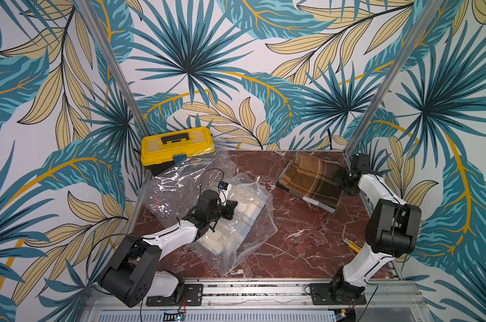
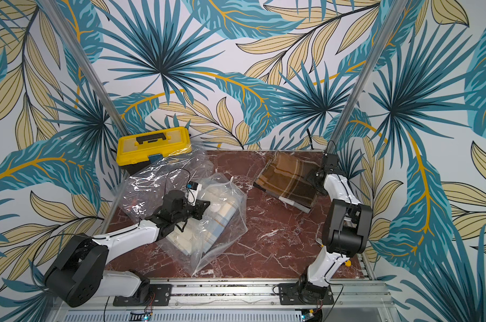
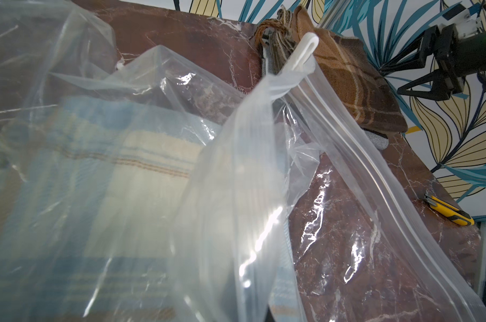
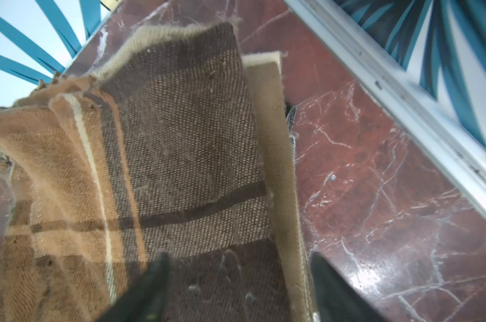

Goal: Take the blanket out of the vacuum bag
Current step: Place the blanket at the corner of the board.

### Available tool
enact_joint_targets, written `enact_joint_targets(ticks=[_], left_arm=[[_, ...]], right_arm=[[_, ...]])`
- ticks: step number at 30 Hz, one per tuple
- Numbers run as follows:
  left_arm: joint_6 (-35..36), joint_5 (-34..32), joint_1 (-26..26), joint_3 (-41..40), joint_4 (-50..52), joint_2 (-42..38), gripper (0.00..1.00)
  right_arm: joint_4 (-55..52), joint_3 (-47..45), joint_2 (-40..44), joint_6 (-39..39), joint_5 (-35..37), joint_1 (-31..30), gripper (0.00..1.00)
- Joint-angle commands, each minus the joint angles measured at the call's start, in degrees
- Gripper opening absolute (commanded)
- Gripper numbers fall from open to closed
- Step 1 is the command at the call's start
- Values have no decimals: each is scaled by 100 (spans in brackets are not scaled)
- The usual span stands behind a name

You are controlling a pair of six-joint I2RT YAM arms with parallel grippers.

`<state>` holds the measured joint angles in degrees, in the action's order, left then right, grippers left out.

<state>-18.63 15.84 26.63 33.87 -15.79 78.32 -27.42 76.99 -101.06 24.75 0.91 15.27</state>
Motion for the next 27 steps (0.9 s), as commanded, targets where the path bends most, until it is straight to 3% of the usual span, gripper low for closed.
enact_joint_targets(ticks=[1, 7, 12, 17, 25, 27], left_arm=[[-60, 86, 34, -57, 28, -95, 0], [-132, 63, 103, 155, 63, 107, 0], [-132, -44, 186, 360, 214, 57, 0], [-133, -51, 189, 422, 371, -190, 0], [23, 212, 174, 906, 635, -954, 0], [112, 287, 167, 1034, 681, -1060, 0]], right_arm=[[184, -15, 629, -371, 243, -321, 96], [-121, 339, 92, 158, -935, -562, 100], [-269, 348, -519, 472, -1191, -676, 100], [-363, 249, -623, 268, -1062, -674, 99], [-115, 114, 987, -355, -846, -1225, 100], [-189, 125, 1249, -199, -1166, -1346, 99]])
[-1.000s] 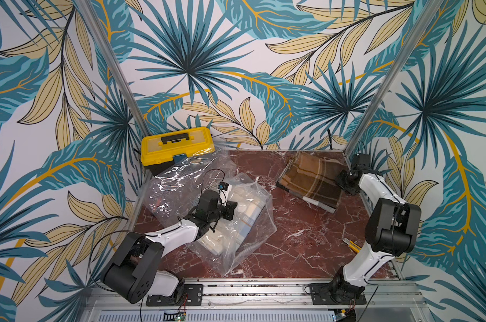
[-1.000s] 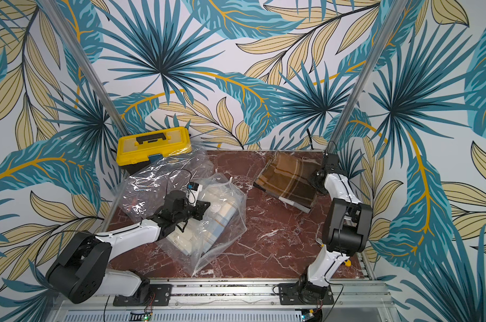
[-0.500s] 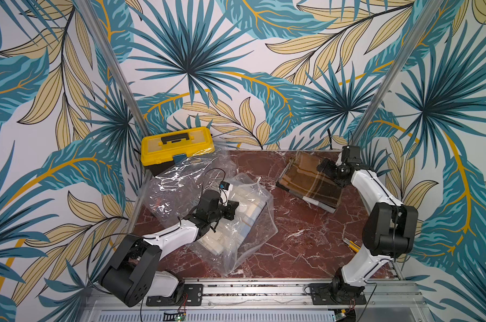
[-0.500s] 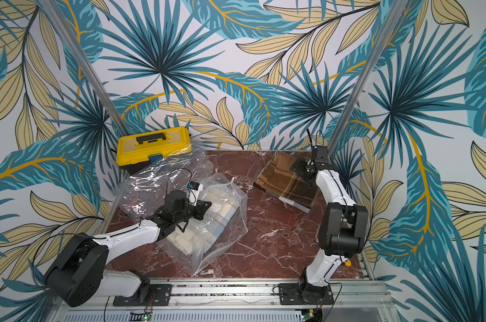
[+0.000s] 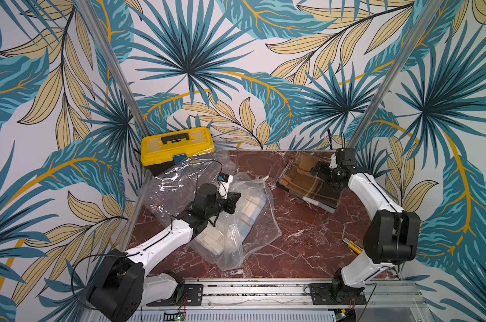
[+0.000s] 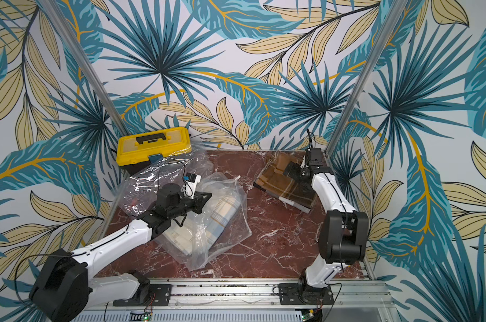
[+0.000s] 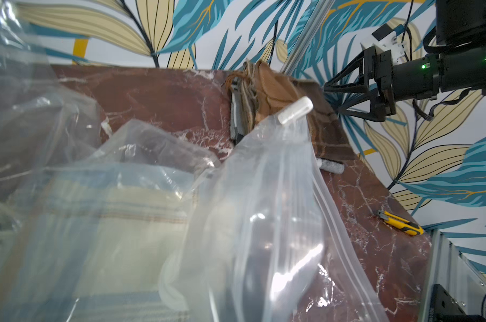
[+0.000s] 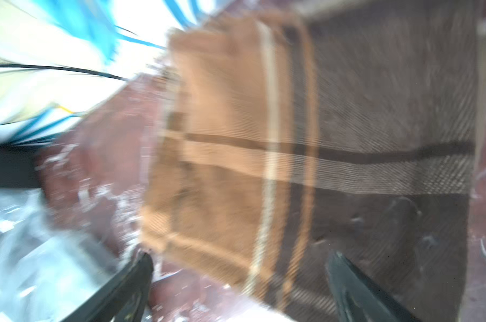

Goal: Take the blanket out of the vacuum bag
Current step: Place the blanket at the corner of the board, then take out the blanket from the vacuum bag.

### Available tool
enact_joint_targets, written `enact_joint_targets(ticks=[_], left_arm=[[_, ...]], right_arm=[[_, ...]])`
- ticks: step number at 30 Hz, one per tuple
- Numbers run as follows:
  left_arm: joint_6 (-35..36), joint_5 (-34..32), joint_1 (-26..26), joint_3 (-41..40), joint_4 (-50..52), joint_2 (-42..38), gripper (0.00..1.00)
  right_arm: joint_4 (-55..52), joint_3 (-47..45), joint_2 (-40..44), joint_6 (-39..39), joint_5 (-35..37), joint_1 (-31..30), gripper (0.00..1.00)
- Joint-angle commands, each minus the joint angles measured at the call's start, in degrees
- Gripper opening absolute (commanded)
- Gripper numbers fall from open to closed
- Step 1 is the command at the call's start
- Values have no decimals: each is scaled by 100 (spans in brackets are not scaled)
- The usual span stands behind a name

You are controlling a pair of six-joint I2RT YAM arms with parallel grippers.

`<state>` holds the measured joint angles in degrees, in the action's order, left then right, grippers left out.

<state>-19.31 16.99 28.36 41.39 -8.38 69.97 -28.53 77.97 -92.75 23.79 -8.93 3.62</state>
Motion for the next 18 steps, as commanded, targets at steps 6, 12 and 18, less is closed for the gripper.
enact_joint_targets(ticks=[6, 12, 18], left_arm=[[470, -122, -1, 281, 6, -211, 0], [404, -535, 15, 15, -288, -146, 0], [361, -735, 24, 22, -392, -127, 0]], right_arm=[[991, -1143, 1297, 719, -999, -984, 99], [1382, -1688, 1745, 1190, -969, -2238, 99], [1147, -1885, 2022, 1434, -581, -3286, 99]])
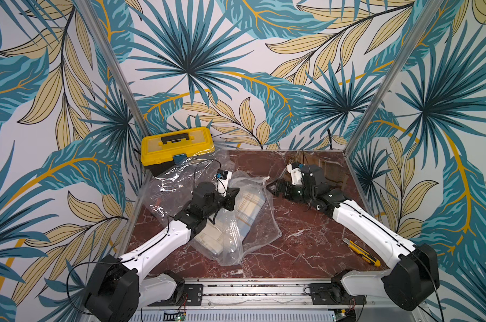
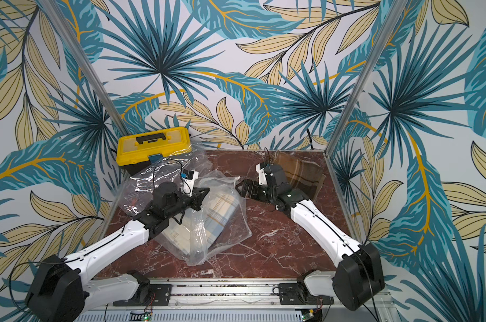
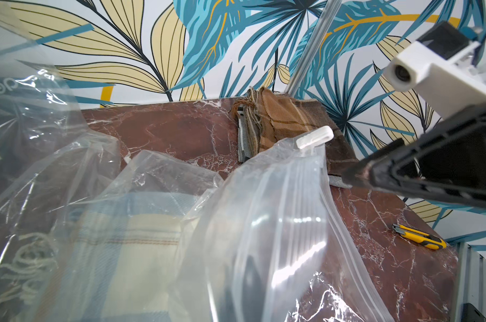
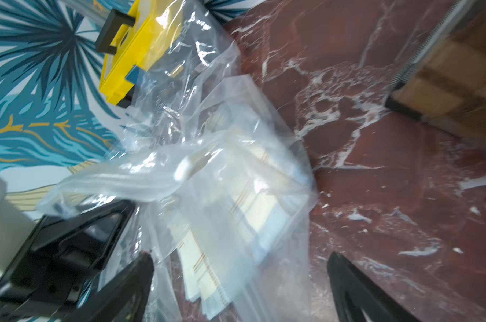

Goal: Take the blanket out of the vacuum bag
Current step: Take out the blanket from the vacuum bag.

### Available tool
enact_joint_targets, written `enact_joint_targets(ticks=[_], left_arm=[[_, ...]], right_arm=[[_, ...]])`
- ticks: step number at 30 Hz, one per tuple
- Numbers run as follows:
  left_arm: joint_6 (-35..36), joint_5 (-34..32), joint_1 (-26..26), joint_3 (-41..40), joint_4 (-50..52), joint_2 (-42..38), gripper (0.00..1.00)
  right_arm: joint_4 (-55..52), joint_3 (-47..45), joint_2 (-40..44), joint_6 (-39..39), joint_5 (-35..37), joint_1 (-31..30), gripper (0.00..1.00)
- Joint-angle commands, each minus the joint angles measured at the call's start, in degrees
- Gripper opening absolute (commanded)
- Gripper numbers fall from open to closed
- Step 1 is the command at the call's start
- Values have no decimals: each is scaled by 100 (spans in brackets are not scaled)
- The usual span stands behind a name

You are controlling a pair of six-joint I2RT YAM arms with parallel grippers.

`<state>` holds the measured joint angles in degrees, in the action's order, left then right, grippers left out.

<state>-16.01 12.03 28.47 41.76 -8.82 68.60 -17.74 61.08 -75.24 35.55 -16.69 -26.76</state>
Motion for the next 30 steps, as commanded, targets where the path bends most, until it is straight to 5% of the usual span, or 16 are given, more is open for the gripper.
enact_joint_targets(ticks=[1, 14, 26, 30], left_arm=[[40, -244, 16, -2, -333, 26, 0], [74, -457, 29, -51, -296, -104, 0], [37, -489, 34, -154, -208, -245, 0], [62, -478, 32, -250, -244, -182, 0]], right_arm=[[69, -217, 305, 315, 243, -399, 99], [576, -482, -1008, 1110, 955, -1797, 97], [929, 194, -2789, 845, 1952, -1859, 97], [1376, 209, -3123, 769, 1737, -1809, 97]])
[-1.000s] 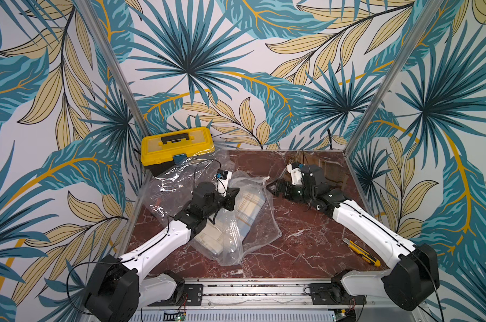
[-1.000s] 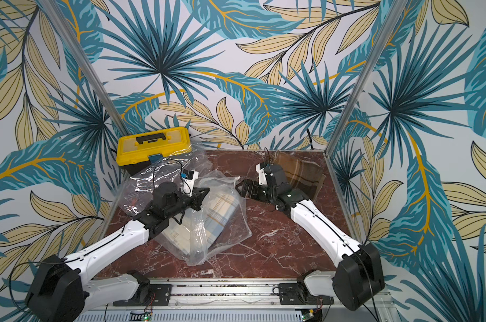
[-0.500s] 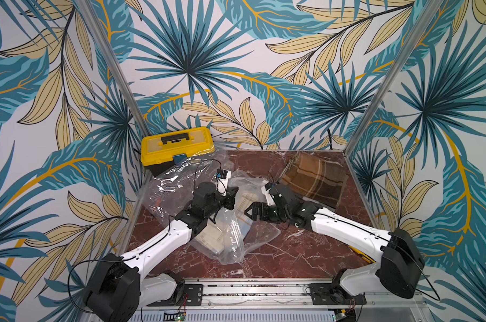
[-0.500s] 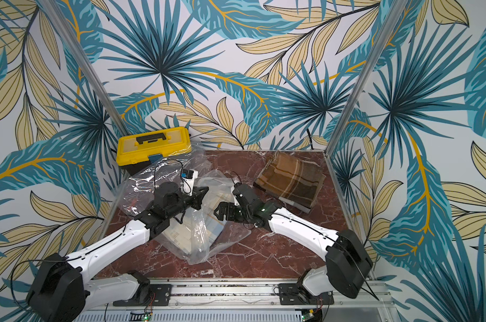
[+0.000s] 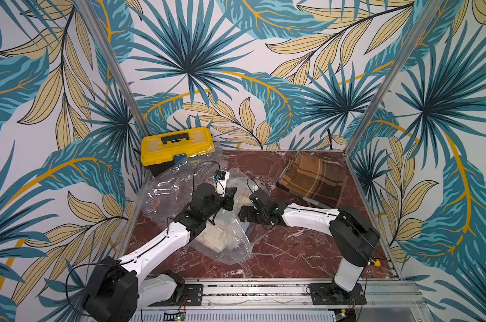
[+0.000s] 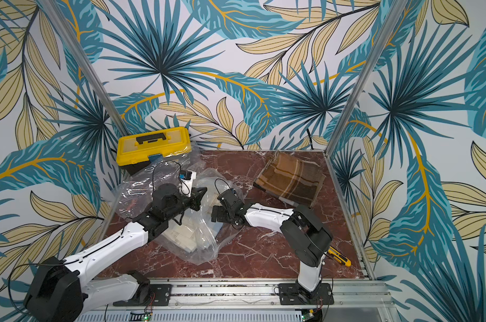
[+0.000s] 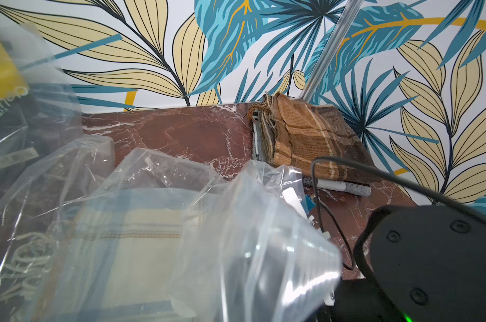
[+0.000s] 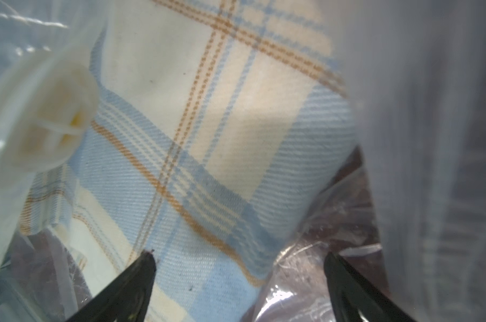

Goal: Take the blanket out of the vacuum bag
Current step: Take out the blanket from the vacuum bag.

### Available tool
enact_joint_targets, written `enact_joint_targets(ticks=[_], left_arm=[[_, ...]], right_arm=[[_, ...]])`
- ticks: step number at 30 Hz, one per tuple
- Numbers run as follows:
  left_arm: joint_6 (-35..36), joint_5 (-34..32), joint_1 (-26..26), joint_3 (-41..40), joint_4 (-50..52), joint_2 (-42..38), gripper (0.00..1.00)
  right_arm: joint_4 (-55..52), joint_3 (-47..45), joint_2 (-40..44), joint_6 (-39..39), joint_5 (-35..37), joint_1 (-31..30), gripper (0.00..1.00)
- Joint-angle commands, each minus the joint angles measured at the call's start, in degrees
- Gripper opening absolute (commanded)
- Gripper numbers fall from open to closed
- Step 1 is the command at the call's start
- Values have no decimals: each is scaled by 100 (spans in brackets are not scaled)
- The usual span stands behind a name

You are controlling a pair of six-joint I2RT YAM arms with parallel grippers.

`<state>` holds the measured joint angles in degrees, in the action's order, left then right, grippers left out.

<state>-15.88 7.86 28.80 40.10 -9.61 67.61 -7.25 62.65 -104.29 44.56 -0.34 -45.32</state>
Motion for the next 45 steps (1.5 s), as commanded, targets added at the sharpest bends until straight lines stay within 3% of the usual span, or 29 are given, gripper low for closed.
enact_joint_targets(ticks=[1, 9, 16, 23, 27, 31, 35, 41, 45], left_arm=[[57, -66, 2, -83, -132, -34, 0], [19, -60, 0, -225, -252, 83, 0], [23, -76, 1, -291, -320, 118, 0], [3, 1, -9, -288, -403, 268, 0], [0, 15, 2, -267, -413, 307, 0], [17, -30, -9, -269, -375, 288, 0], [23, -32, -14, -286, -413, 335, 0], [45, -50, -23, -270, -410, 367, 0], [37, -12, -41, -275, -419, 409, 0]], right_arm=[[478, 54, -294, -116, -10, 58, 97], [1034, 79, -426, -242, -448, 76, 97], [8, 185, 74, -322, -590, 102, 97], [127, 39, 393, -162, -899, 94, 98], [427, 110, 214, -188, -870, 98, 98], [-189, 671, -282, -452, -575, 102, 98], [196, 588, -517, -432, -435, 122, 98], [-77, 649, -802, -350, -203, 146, 98], [1089, 179, -849, -199, -690, 203, 99]])
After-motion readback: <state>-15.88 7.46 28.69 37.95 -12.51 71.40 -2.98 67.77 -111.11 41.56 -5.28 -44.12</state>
